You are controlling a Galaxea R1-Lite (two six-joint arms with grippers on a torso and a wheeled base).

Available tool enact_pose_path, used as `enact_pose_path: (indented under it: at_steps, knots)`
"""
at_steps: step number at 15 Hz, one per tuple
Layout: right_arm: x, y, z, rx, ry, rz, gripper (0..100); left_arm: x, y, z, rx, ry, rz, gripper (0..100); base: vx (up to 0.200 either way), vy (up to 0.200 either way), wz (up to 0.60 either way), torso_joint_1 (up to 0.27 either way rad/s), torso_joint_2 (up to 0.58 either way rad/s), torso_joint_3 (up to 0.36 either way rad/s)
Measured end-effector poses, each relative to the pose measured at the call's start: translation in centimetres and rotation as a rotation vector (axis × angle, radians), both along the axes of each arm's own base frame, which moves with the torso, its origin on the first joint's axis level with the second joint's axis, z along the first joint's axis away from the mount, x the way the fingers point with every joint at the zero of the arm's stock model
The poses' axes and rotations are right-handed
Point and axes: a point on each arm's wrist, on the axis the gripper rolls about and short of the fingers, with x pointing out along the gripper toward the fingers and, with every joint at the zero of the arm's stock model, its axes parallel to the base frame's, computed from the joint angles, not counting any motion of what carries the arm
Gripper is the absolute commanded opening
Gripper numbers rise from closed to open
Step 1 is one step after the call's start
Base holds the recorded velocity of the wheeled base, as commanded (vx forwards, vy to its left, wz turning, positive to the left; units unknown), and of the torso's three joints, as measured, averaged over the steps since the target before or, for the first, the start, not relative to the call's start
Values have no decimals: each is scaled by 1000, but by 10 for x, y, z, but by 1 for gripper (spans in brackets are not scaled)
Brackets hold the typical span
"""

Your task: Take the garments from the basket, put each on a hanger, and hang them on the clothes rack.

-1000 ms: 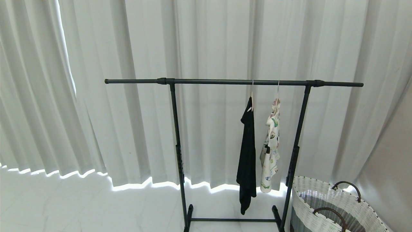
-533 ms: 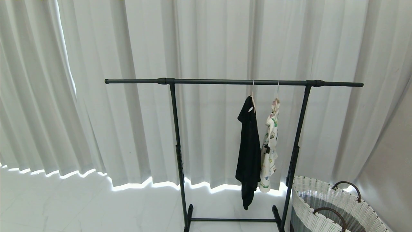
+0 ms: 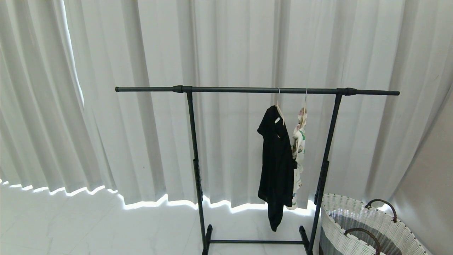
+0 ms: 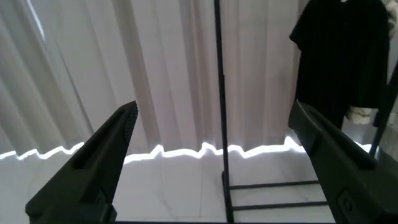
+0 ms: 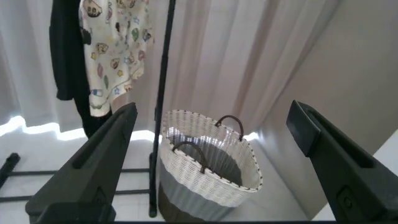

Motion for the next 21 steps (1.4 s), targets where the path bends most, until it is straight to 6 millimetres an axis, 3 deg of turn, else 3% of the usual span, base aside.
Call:
enact_pose_path:
  at_steps: [3, 7, 21]
  knots:
    - [0, 0, -8, 112, 69, 17, 100, 0, 0, -1, -26, 14, 7, 100, 0, 0, 0, 0, 0, 0]
    - [-1, -1, -8, 110, 61, 143, 100, 0, 0, -1, -29, 15, 6, 100, 0, 0, 0, 0, 0, 0]
    - [-7, -1, -9, 155, -21, 116, 100, 0, 0, -1, -29, 15, 6, 100, 0, 0, 0, 0, 0, 0]
